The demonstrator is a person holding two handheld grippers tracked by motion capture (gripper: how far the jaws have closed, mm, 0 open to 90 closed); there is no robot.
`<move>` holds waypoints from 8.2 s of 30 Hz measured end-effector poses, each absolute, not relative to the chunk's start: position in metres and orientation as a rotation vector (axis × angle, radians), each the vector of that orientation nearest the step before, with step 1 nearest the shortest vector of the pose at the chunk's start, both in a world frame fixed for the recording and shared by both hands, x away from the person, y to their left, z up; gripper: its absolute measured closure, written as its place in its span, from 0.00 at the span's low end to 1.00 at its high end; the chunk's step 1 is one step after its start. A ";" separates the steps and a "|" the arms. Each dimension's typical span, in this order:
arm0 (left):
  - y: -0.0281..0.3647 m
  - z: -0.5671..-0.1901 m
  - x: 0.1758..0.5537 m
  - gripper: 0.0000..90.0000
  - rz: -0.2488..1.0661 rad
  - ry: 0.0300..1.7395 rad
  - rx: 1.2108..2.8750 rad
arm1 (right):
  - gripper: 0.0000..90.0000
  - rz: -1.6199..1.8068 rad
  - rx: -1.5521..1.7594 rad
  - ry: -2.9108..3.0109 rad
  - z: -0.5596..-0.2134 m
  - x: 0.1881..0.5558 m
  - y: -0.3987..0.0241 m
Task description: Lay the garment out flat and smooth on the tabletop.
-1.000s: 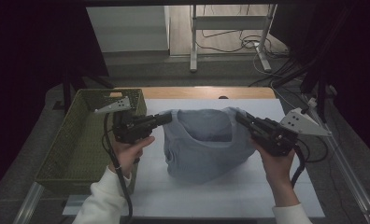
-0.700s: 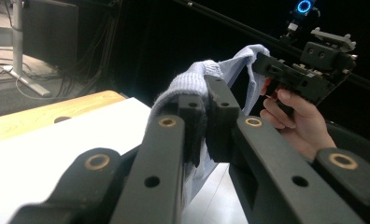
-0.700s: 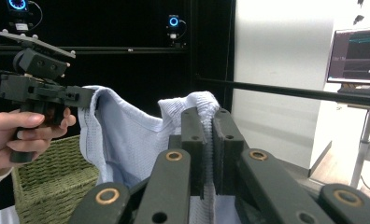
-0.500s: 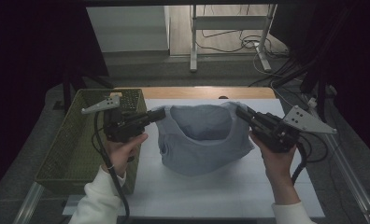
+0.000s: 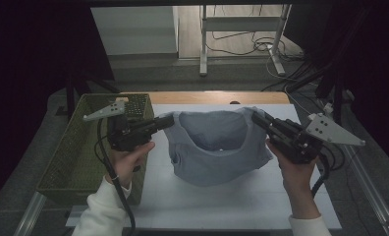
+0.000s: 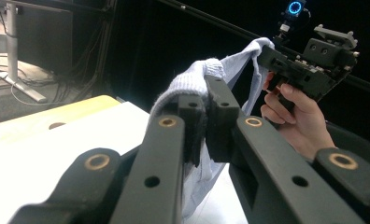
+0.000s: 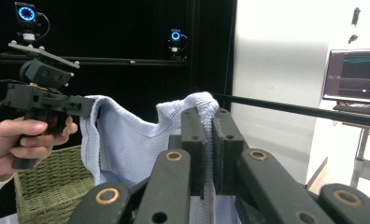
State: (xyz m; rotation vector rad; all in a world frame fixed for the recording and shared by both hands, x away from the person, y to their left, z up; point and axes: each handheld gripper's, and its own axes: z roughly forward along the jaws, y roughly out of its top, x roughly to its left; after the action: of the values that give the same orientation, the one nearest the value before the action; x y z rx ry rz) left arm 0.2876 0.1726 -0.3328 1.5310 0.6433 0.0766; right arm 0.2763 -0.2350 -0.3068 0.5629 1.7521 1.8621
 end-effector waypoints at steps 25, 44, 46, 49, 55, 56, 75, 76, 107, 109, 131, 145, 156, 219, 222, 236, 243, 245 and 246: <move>0.188 -0.305 0.243 0.95 0.121 0.562 1.533 | 0.94 1.846 0.473 1.750 -0.287 0.236 -0.230; 0.164 -0.358 0.295 0.95 0.109 0.701 1.623 | 0.94 1.681 0.724 1.846 -0.341 0.287 -0.238; 0.165 -0.360 0.296 0.95 0.114 0.706 1.623 | 0.94 1.680 0.729 1.849 -0.343 0.289 -0.238; 0.165 -0.362 0.296 0.95 0.120 0.715 1.627 | 0.94 1.671 0.734 1.855 -0.346 0.290 -0.237; 0.162 -0.367 0.303 0.95 0.142 0.732 1.649 | 0.94 1.651 0.737 1.868 -0.351 0.299 -0.237; 0.161 -0.367 0.306 0.95 0.139 0.737 1.651 | 0.94 1.645 0.742 1.868 -0.352 0.301 -0.237; 0.151 -0.389 0.346 0.22 0.090 0.918 1.780 | 0.42 1.571 0.868 1.900 -0.370 0.328 -0.236; 0.151 -0.389 0.347 0.22 0.081 0.911 1.785 | 0.43 1.572 0.860 1.903 -0.369 0.327 -0.235; 0.172 -0.408 0.332 0.24 0.037 1.033 1.876 | 0.47 1.554 0.853 1.947 -0.380 0.327 -0.231; 0.173 -0.408 0.329 0.25 0.033 1.023 1.874 | 0.47 1.548 0.859 1.956 -0.381 0.327 -0.232; 0.161 -0.410 0.315 0.27 0.025 0.920 1.867 | 0.45 1.448 0.891 2.107 -0.404 0.328 -0.237; 0.155 -0.414 0.312 0.27 0.023 0.904 1.890 | 0.44 1.303 1.056 2.189 -0.446 0.345 -0.257; 0.156 -0.415 0.311 0.27 0.031 0.904 1.888 | 0.42 1.181 1.101 2.308 -0.477 0.353 -0.250; 0.157 -0.415 0.308 0.27 0.024 0.887 1.864 | 0.88 1.065 1.022 2.378 -0.480 0.328 -0.252; 0.157 -0.415 0.307 0.27 0.017 0.877 1.866 | 0.88 1.069 1.039 2.362 -0.480 0.316 -0.260; 0.150 -0.413 0.305 0.27 0.009 0.854 1.875 | 0.88 1.027 1.113 2.283 -0.474 0.274 -0.296; 0.147 -0.416 0.306 0.27 0.006 0.861 1.885 | 0.88 0.996 1.097 2.328 -0.482 0.278 -0.288; 0.147 -0.417 0.306 0.27 0.006 0.861 1.889 | 0.88 0.989 1.081 2.345 -0.483 0.278 -0.284; 0.146 -0.417 0.306 0.27 0.006 0.860 1.890 | 0.88 0.985 1.074 2.354 -0.484 0.277 -0.282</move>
State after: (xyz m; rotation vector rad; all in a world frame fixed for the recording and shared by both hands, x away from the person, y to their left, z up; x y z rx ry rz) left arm 0.3061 0.1462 -0.4171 1.8896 0.8605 0.0062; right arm 0.2774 -0.2815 -0.4839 1.0741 2.3542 0.9853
